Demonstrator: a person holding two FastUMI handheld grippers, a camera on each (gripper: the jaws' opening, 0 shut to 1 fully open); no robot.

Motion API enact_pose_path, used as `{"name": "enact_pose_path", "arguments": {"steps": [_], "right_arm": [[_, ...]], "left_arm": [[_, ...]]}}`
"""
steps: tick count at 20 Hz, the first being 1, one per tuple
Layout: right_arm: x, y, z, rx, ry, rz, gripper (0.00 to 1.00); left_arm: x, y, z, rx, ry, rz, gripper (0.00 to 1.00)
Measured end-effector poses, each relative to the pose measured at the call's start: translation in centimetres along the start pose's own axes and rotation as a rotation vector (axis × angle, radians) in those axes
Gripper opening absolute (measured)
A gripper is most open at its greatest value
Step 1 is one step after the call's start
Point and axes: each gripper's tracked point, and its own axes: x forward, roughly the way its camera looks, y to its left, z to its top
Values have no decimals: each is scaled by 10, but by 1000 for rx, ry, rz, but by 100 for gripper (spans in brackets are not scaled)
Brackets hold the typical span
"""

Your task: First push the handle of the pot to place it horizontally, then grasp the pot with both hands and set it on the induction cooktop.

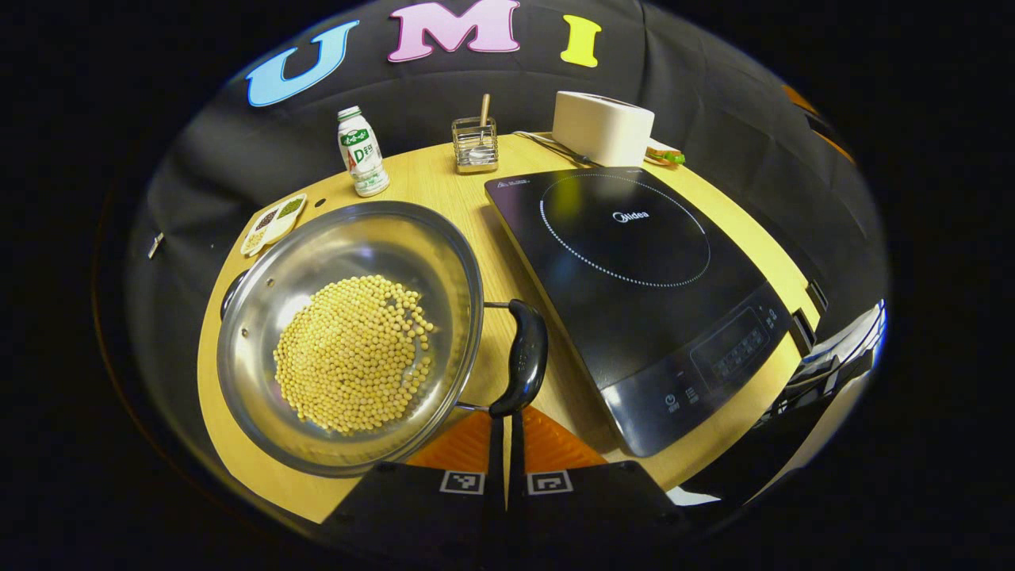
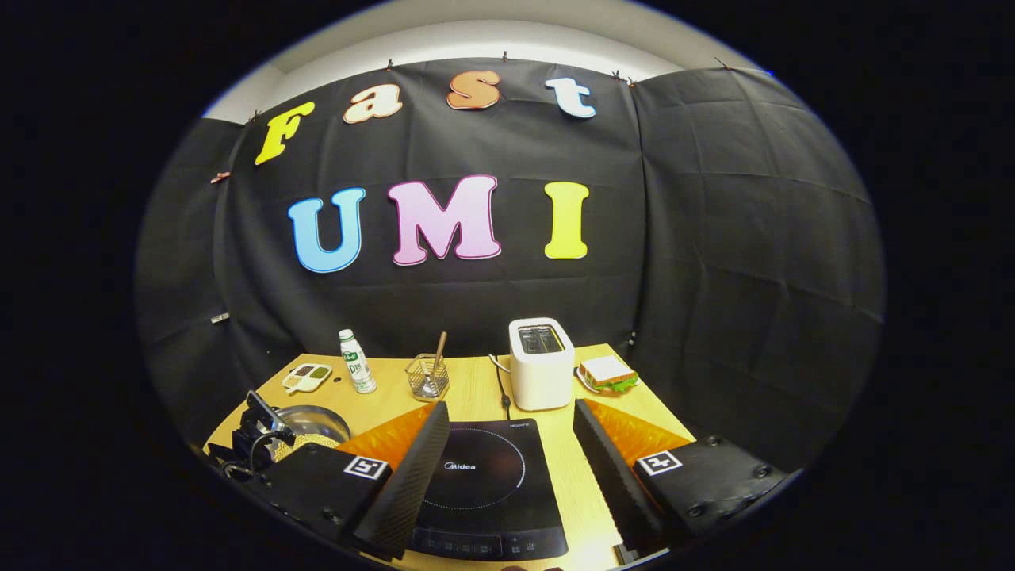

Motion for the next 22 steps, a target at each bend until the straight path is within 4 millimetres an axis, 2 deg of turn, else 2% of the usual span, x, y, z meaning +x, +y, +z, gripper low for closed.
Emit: {"name": "enact_pose_path", "arguments": {"steps": [8, 16, 22], "right_arm": [[13, -6, -4, -7, 25, 13, 98], [15, -18, -6, -8, 37, -2, 98], [15, -32, -7, 9, 44, -35, 98]], "left_arm": [[20, 0, 33, -79, -16, 14, 5], [39, 11, 67, -99, -44, 24, 5], [50, 16, 85, -106, -64, 25, 5]]}}
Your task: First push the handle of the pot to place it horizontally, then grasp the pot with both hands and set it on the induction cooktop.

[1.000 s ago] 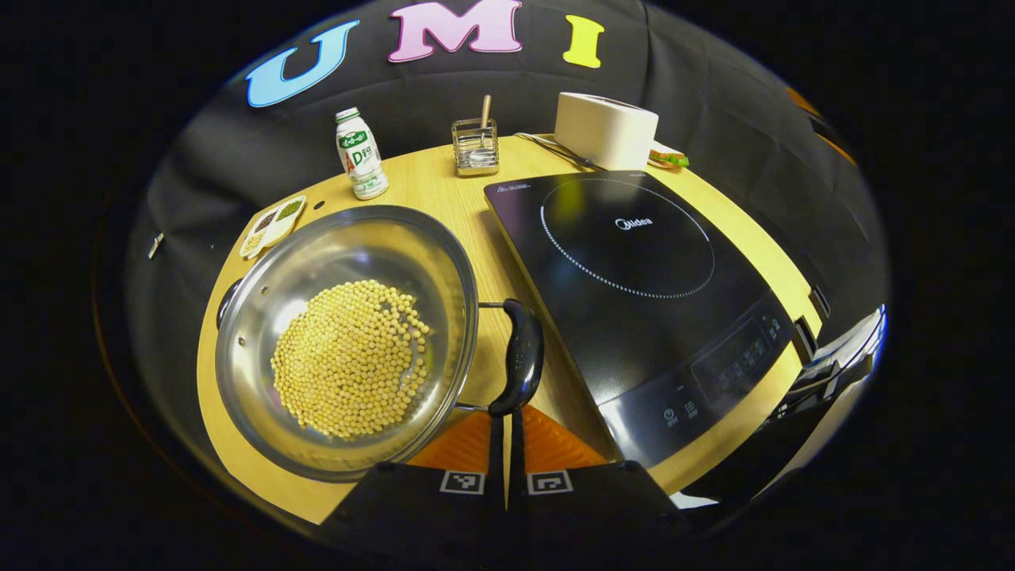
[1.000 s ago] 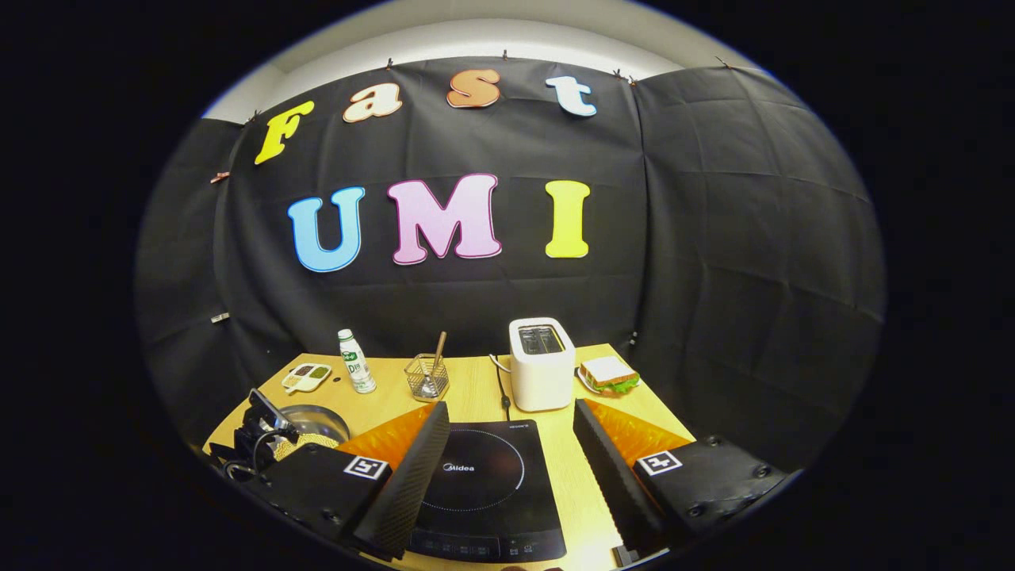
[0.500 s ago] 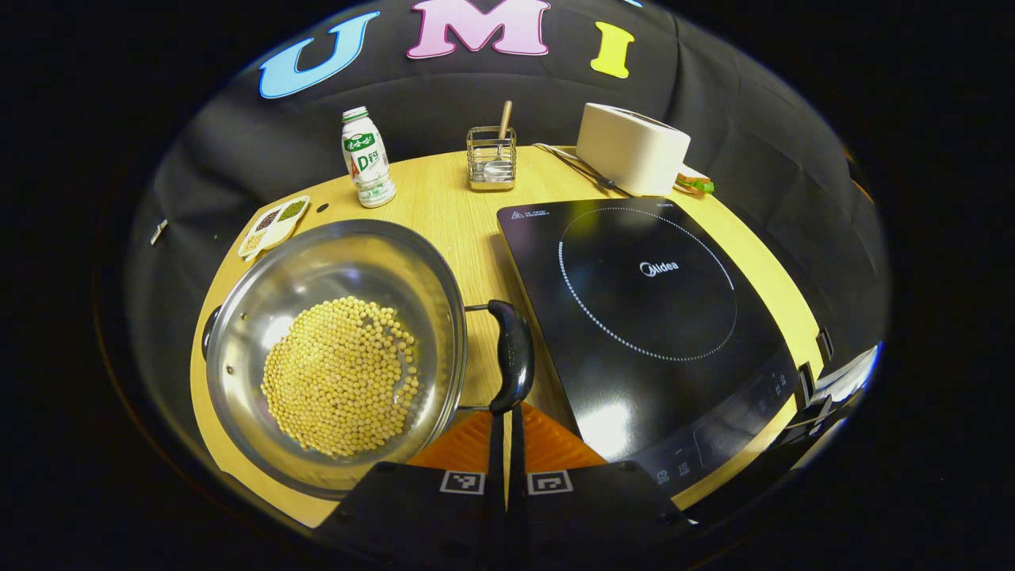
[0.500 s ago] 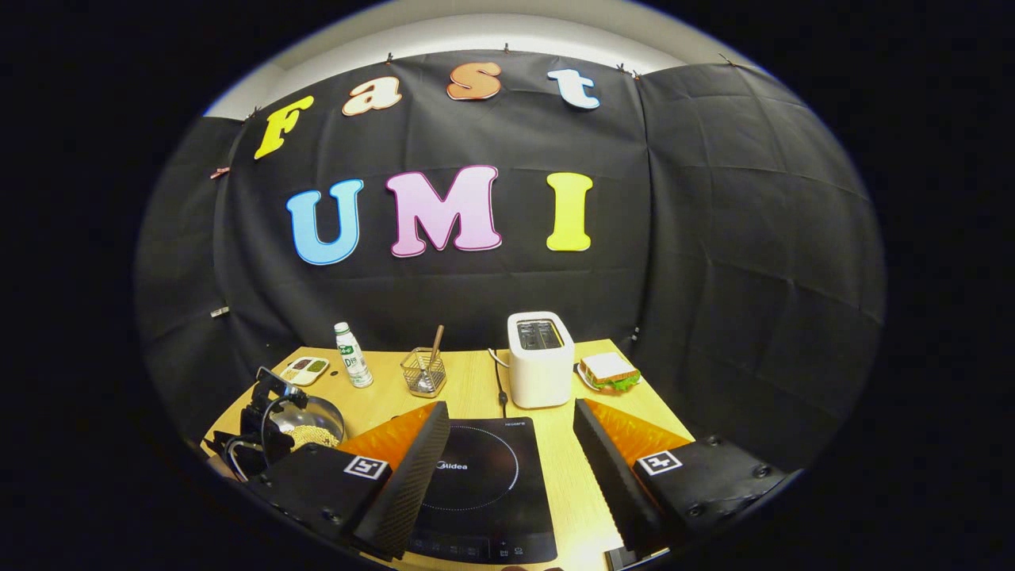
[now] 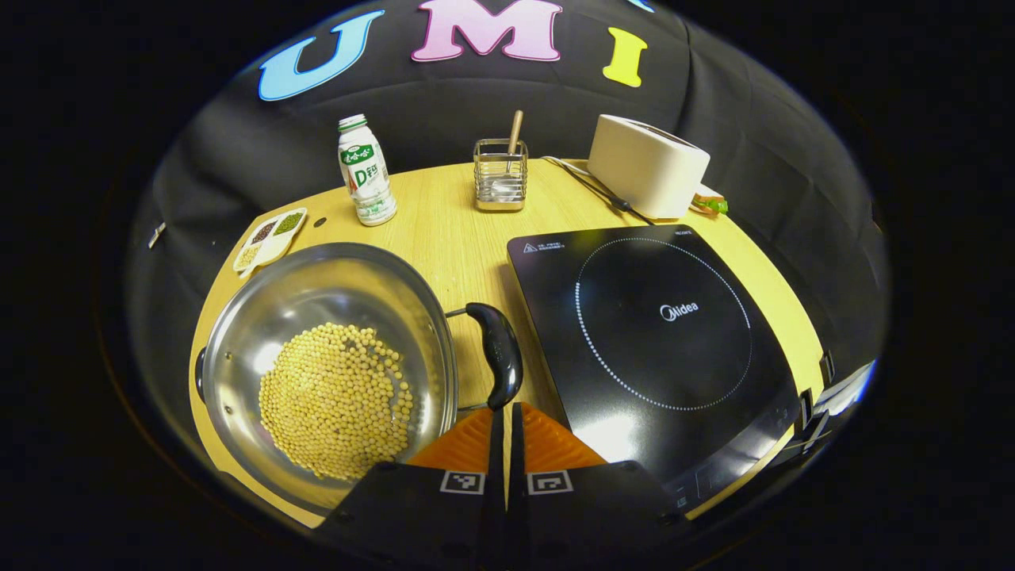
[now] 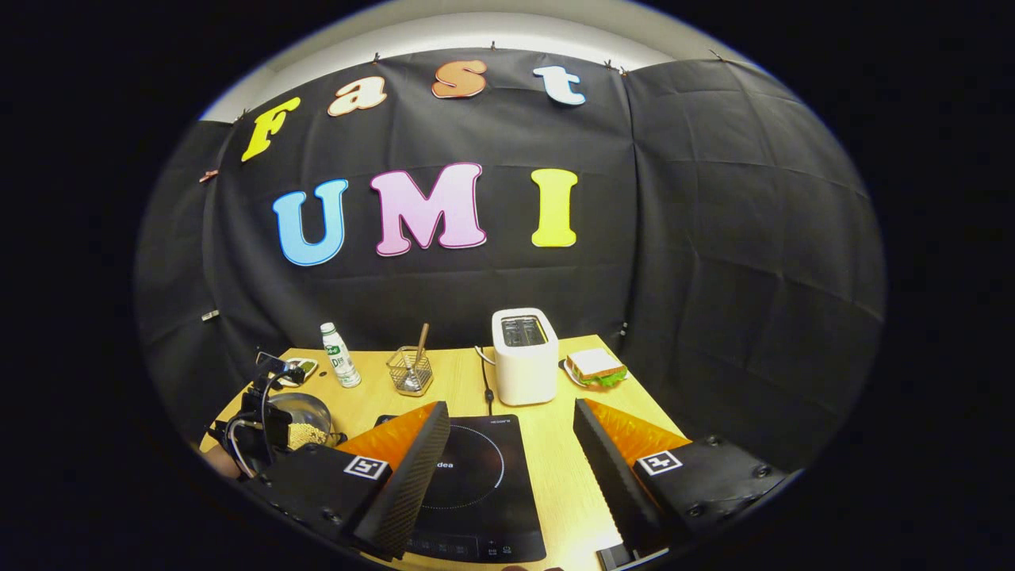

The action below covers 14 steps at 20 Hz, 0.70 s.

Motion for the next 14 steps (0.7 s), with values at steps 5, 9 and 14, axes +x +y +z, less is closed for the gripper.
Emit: {"name": "enact_pose_path", "arguments": {"steps": [5, 9, 14], "right_arm": [[-2, -1, 1, -11, -1, -8, 98], [-3, 8, -3, -21, 13, 9, 98], [-10, 26, -9, -38, 31, 45, 98]], "left_arm": [[1, -1, 4, -3, -15, -6, 5], [-12, -5, 3, 7, -61, -2, 5], [-52, -12, -7, -44, -160, -41, 6]]}}
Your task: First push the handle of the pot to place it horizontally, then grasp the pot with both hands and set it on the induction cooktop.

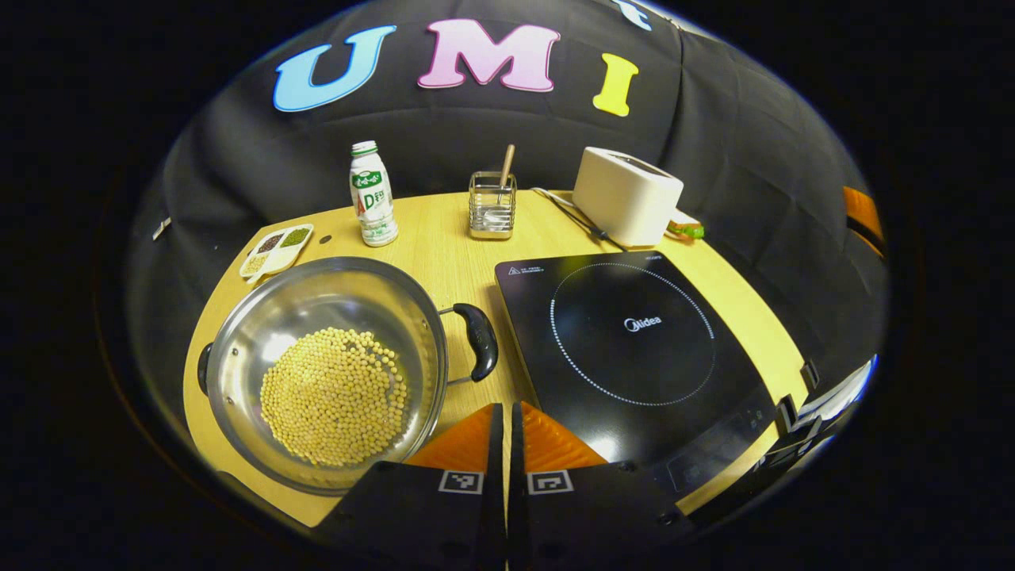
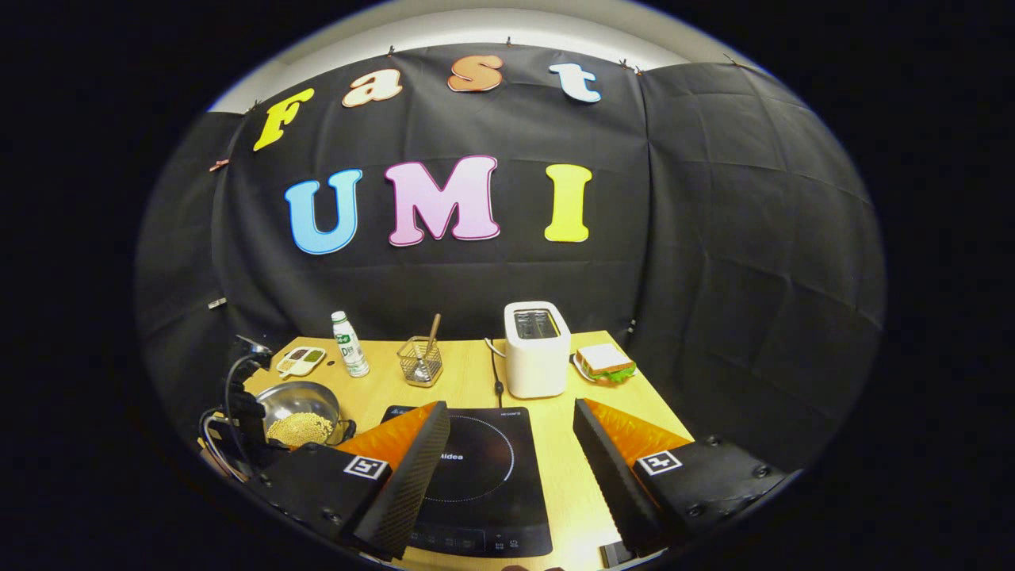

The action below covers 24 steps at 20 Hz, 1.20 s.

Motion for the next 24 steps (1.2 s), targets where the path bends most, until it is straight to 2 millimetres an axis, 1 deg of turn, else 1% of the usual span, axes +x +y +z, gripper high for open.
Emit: {"name": "enact_pose_path", "arguments": {"steps": [2, 3, 4, 5, 7, 8, 9, 10, 11, 12, 13, 14, 16, 17, 18, 19, 20, 22, 24], "right_arm": [[-1, 9, -4, 5, 13, 21, 98], [-2, 15, -8, 14, 25, 36, 98], [-2, 22, -10, 23, 34, 53, 98], [-1, 28, -13, 26, 45, 65, 98], [2, 41, -18, 24, 64, 82, 98], [5, 50, -19, 25, 70, 92, 99], [9, 60, -19, 33, 75, 104, 99], [13, 72, -18, 44, 81, 119, 99], [17, 85, -17, 56, 87, 136, 99], [21, 100, -15, 65, 92, 157, 99], [25, 115, -14, 69, 100, 178, 98], [28, 129, -14, 68, 111, 201, 98], [35, 155, -13, 53, 126, 239, 99], [37, 167, -14, 42, 134, 254, 99], [40, 178, -20, 35, 156, 269, 99], [42, 192, -25, 36, 178, 297, 99], [45, 207, -29, 36, 184, 318, 99], [54, 224, -36, 19, 197, 328, 99], [69, 240, -46, 14, 218, 326, 99]], "left_arm": [[-21, 4, 0, -33, -45, -3, 8], [-33, 8, 1, -53, -65, -5, 15], [-45, 14, 4, -72, -90, 0, 17], [-58, 20, 8, -90, -119, 5, 31], [-81, 38, 18, -125, -175, 27, 42], [-92, 50, 21, -144, -190, 43, 46], [-99, 66, 22, -162, -199, 83, 57], [-108, 84, 24, -181, -218, 127, 59], [-114, 102, 25, -200, -235, 161, 70], [-119, 120, 24, -218, -241, 197, 75], [-125, 136, 22, -237, -246, 228, 93], [-132, 150, 21, -257, -257, 254, 96], [-143, 179, 22, -292, -279, 287, 96], [-147, 191, 21, -311, -281, 296, 93], [-153, 205, 24, -327, -293, 310, 95], [-156, 220, 32, -337, -318, 332, 96], [-158, 233, 37, -338, -332, 341, 96], [-153, 255, 41, -314, -337, 354, 95], [-144, 273, 45, -276, -337, 359, 95]]}}
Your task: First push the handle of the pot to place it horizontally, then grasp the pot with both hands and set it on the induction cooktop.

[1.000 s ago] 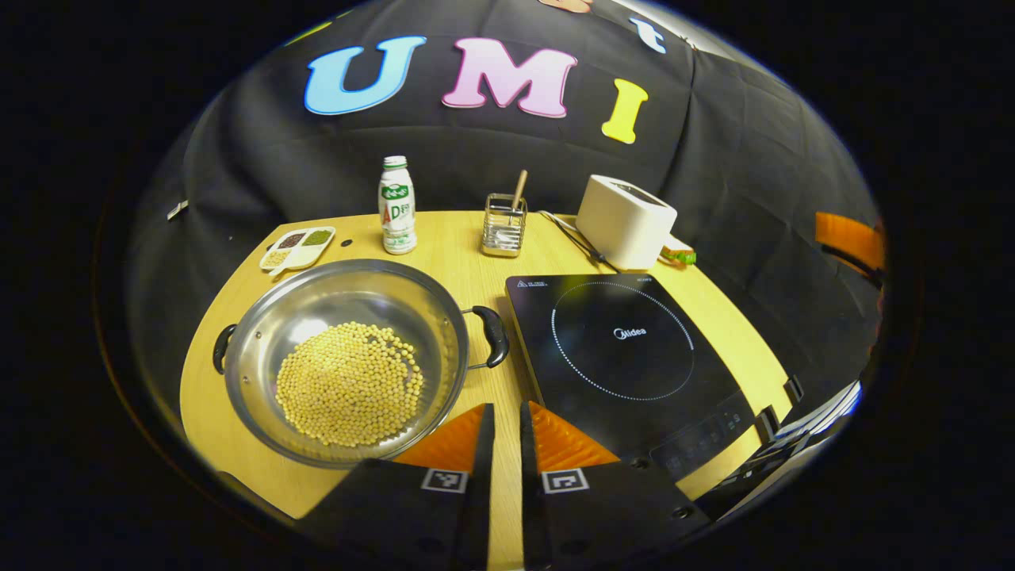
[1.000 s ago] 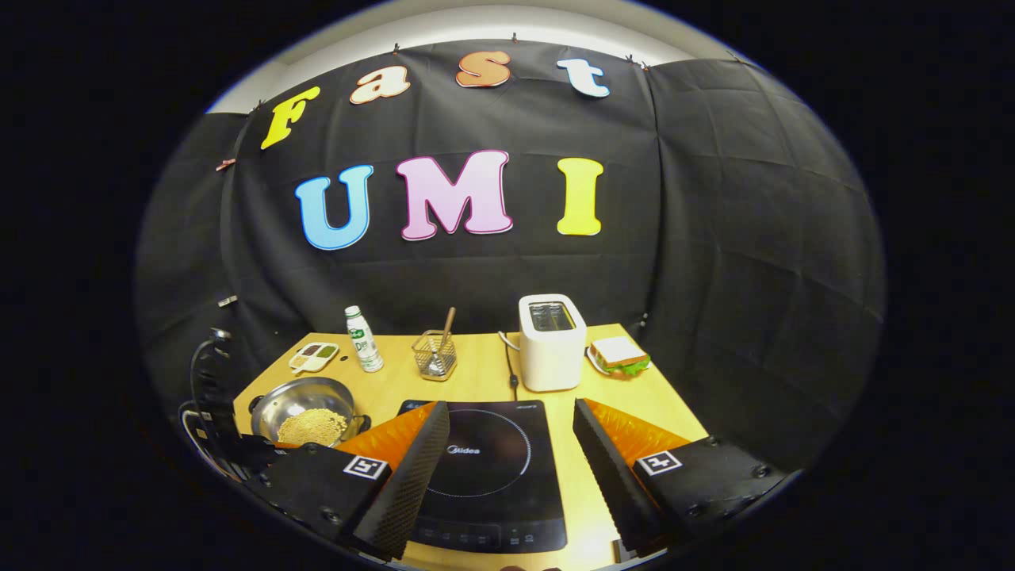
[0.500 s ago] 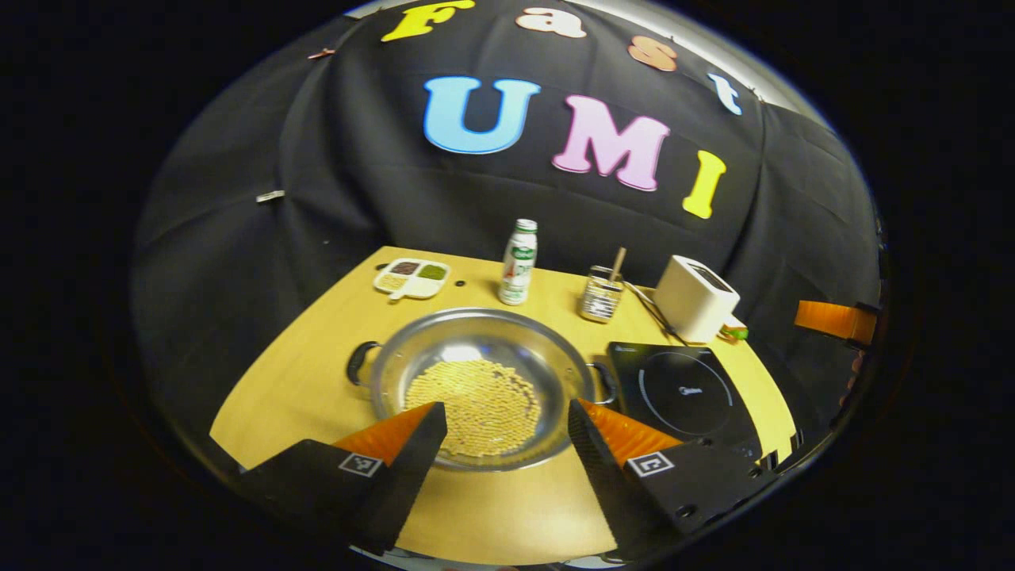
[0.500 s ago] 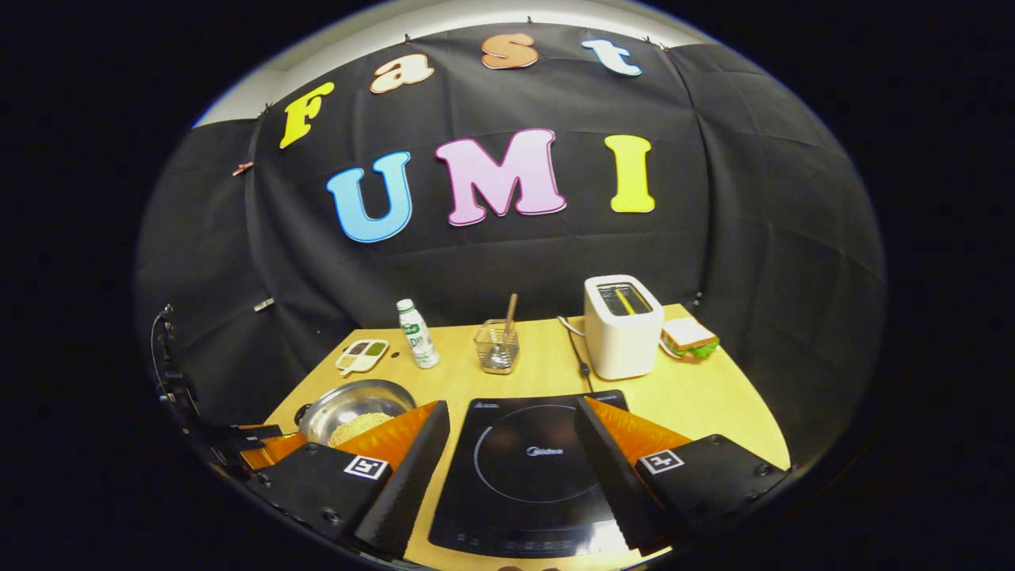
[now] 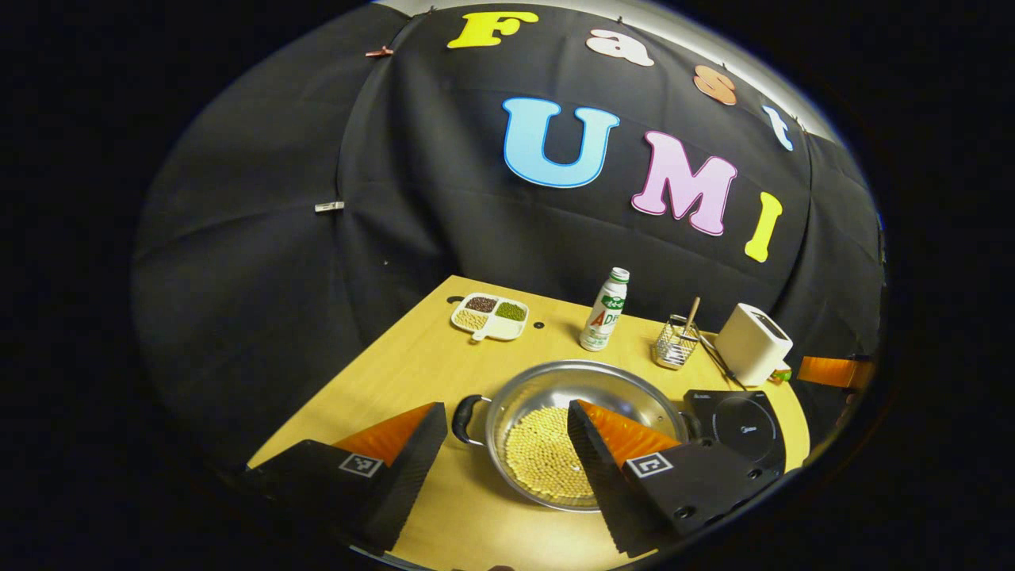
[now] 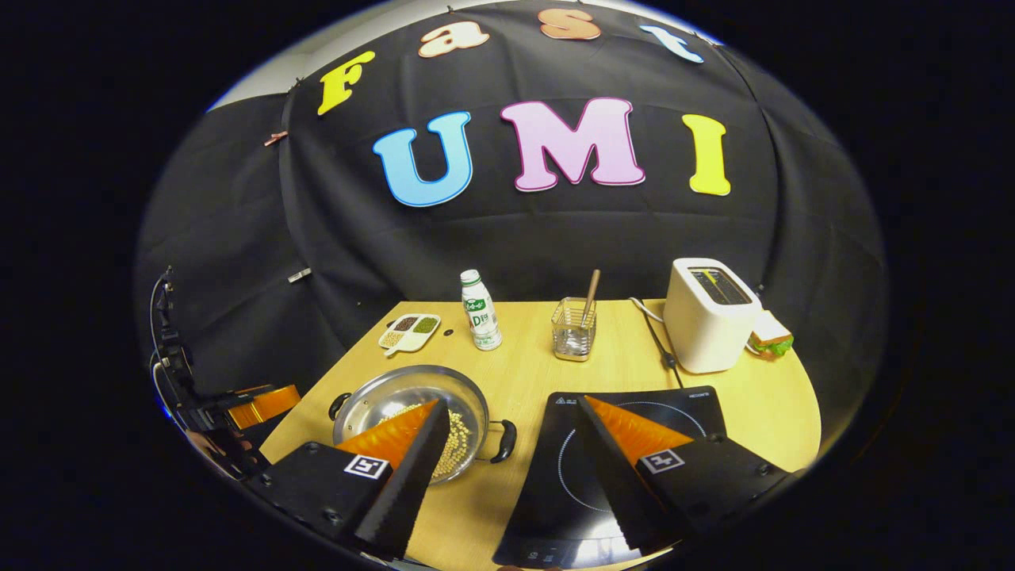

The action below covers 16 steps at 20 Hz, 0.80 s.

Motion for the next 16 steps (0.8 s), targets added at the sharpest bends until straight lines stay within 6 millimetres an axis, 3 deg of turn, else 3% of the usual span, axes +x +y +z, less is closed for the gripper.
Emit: {"name": "enact_pose_path", "arguments": {"steps": [3, 8, 12, 16], "right_arm": [[36, 13, -11, 5, 32, -7, 99], [86, 18, -57, -3, 157, -28, 99], [110, 17, -98, 10, 236, -22, 99], [130, 13, -123, 38, 276, -27, 99]], "left_arm": [[26, 11, -3, 13, 14, -22, 95], [66, 24, -14, 12, 45, -45, 95], [92, 24, -28, -18, 76, -63, 95], [114, 28, -49, -21, 124, -70, 96]]}}
